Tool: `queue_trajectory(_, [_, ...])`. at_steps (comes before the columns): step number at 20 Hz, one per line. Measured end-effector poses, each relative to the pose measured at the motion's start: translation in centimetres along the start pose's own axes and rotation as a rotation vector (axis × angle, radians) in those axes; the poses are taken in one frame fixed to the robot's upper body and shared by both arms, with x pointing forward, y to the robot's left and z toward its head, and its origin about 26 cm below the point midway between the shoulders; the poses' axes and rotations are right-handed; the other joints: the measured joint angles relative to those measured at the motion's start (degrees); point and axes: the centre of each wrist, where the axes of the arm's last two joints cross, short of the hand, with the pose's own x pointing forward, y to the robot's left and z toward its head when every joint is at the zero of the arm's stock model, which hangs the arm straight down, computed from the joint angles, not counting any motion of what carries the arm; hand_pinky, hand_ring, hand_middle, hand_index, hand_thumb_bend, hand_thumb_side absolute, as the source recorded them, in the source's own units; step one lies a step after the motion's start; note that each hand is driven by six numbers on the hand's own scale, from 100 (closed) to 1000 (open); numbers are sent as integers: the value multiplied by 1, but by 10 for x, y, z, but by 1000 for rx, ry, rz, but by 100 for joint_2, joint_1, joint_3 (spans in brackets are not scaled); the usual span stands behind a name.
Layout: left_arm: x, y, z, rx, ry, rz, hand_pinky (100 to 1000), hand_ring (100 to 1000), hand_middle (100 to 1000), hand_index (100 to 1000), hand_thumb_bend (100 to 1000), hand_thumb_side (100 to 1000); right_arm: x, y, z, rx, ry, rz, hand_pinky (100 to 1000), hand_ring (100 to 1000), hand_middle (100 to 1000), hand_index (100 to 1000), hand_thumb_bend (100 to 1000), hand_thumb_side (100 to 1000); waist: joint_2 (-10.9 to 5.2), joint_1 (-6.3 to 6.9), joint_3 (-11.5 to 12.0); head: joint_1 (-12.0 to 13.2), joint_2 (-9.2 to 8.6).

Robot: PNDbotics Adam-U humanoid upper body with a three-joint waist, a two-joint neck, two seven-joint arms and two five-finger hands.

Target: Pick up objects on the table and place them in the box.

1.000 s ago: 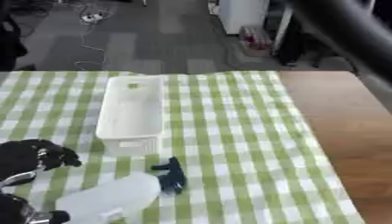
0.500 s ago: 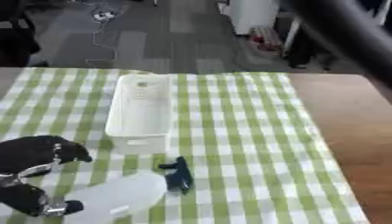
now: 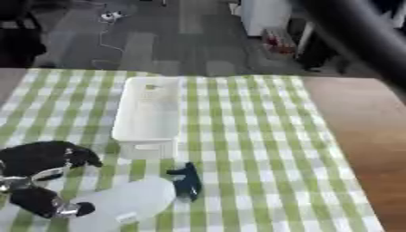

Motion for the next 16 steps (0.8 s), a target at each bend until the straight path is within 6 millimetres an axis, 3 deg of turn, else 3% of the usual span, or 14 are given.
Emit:
queue_trajectory(5, [4, -1, -4, 10, -31, 17, 890, 868, 857, 932, 360, 1000, 2, 0, -1, 4, -8, 1, 612, 610, 541, 650, 100, 954, 12, 1, -6, -14, 0])
queue_trajectory(15, [16, 7, -12, 18, -76, -24, 886, 869, 840, 919, 366, 1000, 3, -3, -1, 3, -14, 9, 611, 610, 540, 650, 100, 954, 28, 17, -76, -457, 0])
queue_trajectory(16, [18, 8, -13, 16, -79, -35, 886, 869, 840, 919, 243, 1000, 3, -3, -1, 4, -15, 10, 611, 610, 540, 650, 100, 956, 28, 21, -77, -467, 0])
